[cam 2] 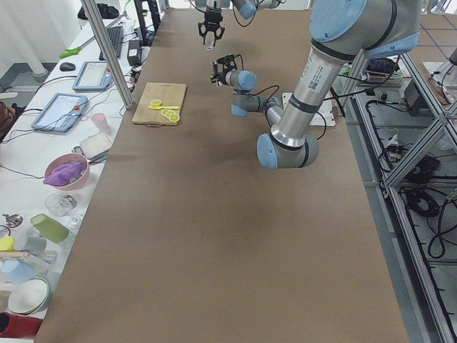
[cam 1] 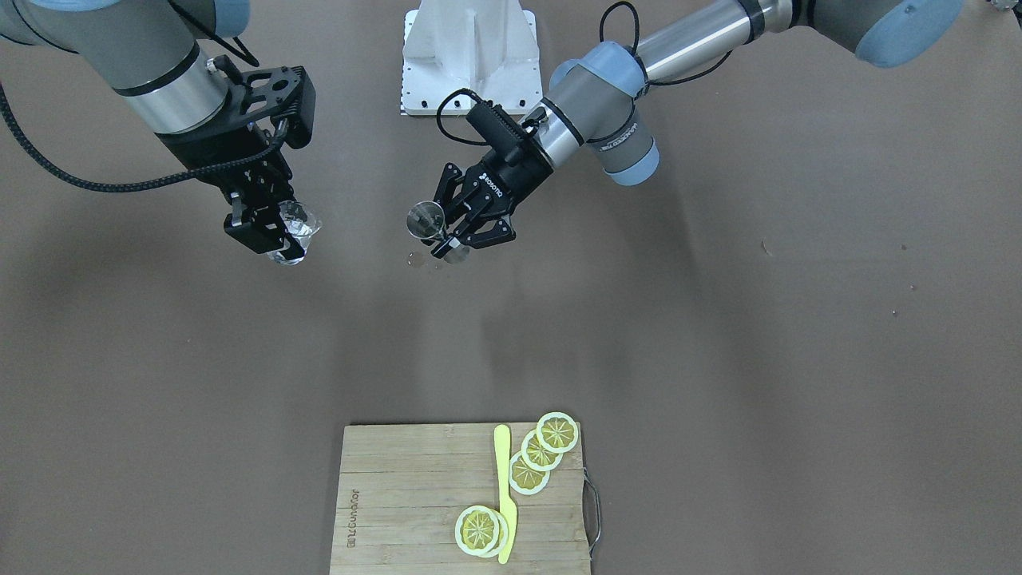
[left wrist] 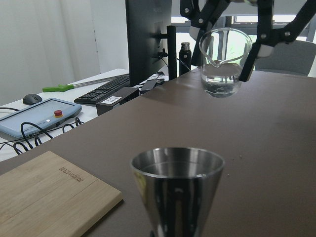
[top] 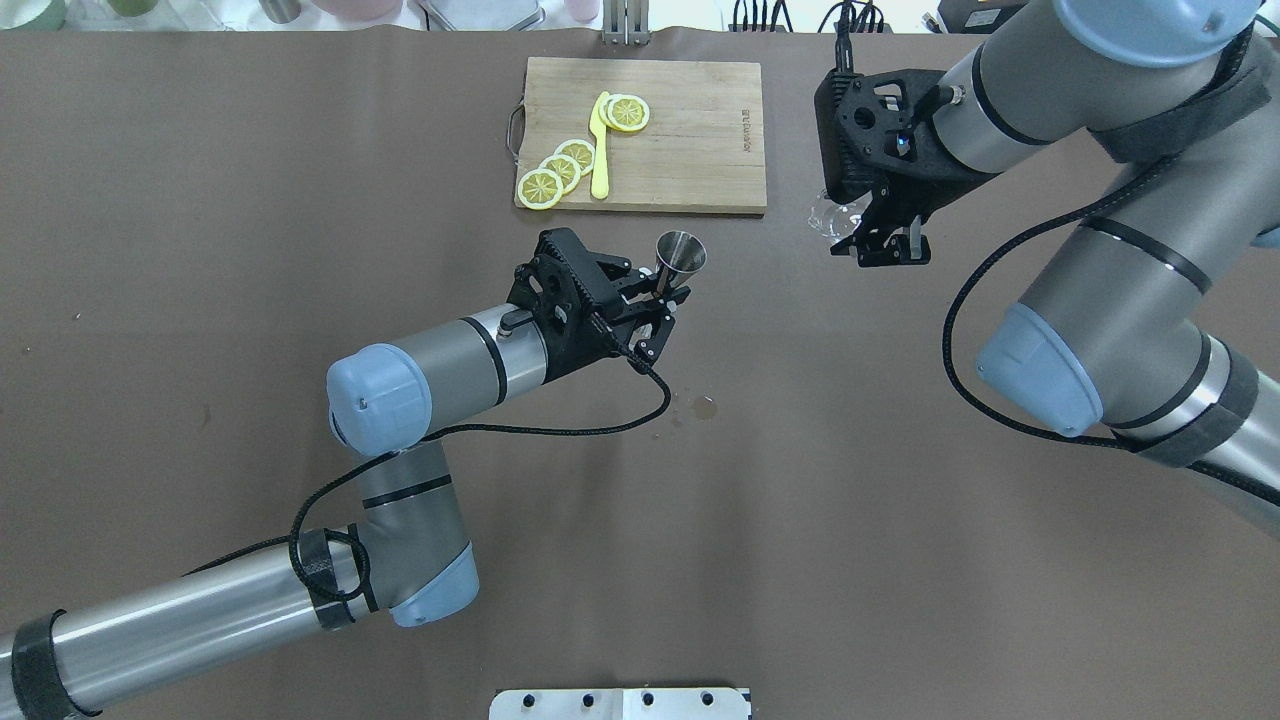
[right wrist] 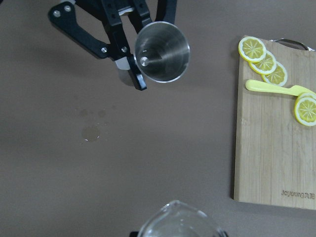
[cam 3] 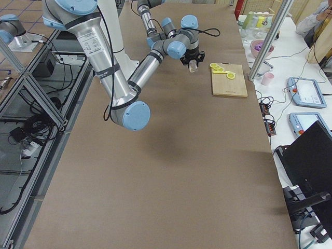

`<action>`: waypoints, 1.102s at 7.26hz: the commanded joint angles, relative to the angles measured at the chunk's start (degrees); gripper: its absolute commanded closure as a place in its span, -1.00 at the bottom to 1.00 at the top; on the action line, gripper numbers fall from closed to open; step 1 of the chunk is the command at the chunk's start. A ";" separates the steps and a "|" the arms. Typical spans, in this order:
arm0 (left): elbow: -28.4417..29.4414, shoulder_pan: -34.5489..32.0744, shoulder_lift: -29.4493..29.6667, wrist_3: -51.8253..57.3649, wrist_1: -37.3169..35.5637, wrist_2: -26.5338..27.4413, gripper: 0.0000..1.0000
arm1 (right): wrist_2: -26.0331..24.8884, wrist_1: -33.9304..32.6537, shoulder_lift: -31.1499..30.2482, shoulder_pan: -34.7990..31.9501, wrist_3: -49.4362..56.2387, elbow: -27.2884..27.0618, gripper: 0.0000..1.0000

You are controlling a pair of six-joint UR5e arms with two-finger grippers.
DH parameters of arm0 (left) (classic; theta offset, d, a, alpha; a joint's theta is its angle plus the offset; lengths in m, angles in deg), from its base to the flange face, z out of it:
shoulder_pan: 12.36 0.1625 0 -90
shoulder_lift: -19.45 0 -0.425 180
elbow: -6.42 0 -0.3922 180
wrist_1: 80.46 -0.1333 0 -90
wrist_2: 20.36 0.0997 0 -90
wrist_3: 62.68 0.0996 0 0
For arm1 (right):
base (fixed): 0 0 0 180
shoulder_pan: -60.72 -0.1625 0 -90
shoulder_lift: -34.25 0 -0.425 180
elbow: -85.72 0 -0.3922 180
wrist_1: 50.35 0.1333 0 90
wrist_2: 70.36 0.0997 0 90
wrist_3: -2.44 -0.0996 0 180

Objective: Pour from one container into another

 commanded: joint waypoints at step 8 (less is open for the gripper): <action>-0.31 2.14 -0.31 -0.20 3.19 -0.62 1.00 | -4.50 -11.56 12.06 2.60 6.07 5.50 1.00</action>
